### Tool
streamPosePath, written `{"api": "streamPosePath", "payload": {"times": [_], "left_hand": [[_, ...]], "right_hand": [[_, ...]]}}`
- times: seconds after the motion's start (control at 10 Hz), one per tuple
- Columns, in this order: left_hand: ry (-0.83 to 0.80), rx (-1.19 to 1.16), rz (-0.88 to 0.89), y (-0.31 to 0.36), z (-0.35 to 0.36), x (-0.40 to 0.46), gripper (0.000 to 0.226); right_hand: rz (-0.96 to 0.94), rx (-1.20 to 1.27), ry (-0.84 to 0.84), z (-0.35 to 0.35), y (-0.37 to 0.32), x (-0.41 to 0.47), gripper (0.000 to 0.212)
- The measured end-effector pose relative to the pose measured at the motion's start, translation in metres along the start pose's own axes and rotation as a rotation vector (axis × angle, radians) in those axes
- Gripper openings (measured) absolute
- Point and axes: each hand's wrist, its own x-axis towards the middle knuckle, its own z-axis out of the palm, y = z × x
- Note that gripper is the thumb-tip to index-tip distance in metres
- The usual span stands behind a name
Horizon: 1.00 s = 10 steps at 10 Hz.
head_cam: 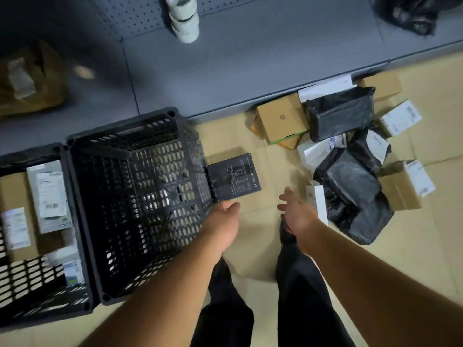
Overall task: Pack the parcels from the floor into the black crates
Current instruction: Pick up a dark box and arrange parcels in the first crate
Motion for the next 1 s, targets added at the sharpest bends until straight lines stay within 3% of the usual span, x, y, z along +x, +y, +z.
{"api": "streamPosePath", "payload": {"times": [0.2, 0.4, 0.5, 0.6, 0.8, 0.9, 1.0], "left_hand": [[0.100, 0.001, -0.090, 0.015, 0.026, 0.079, 0.052], [0.142, 0.166, -0.179, 0.003, 0.046, 0.161, 0.049], [0.187, 0.103, -0.198, -0.008, 0.050, 0.193, 0.049], [0.287, -0.133, -0.211, -0.024, 0.055, 0.232, 0.055], [0.359, -0.307, -0.305, -0.031, 0.058, 0.279, 0.066], [0.362, -0.316, -0.311, -0.034, 0.057, 0.288, 0.063], [0.354, -0.329, -0.294, -0.033, 0.054, 0.294, 0.057]], "right_hand": [[-0.094, -0.174, -0.098, 0.001, -0.019, 0.078, 0.057], [0.152, -0.082, -0.110, 0.009, -0.021, 0.161, 0.071], [0.146, -0.057, -0.103, 0.019, -0.015, 0.192, 0.073], [0.126, -0.074, -0.134, 0.035, -0.011, 0.216, 0.072], [-0.130, -0.312, -0.130, 0.072, -0.014, 0.262, 0.058], [-0.114, -0.306, -0.136, 0.084, -0.015, 0.278, 0.063], [0.027, -0.169, -0.153, 0.090, -0.012, 0.283, 0.064]]}}
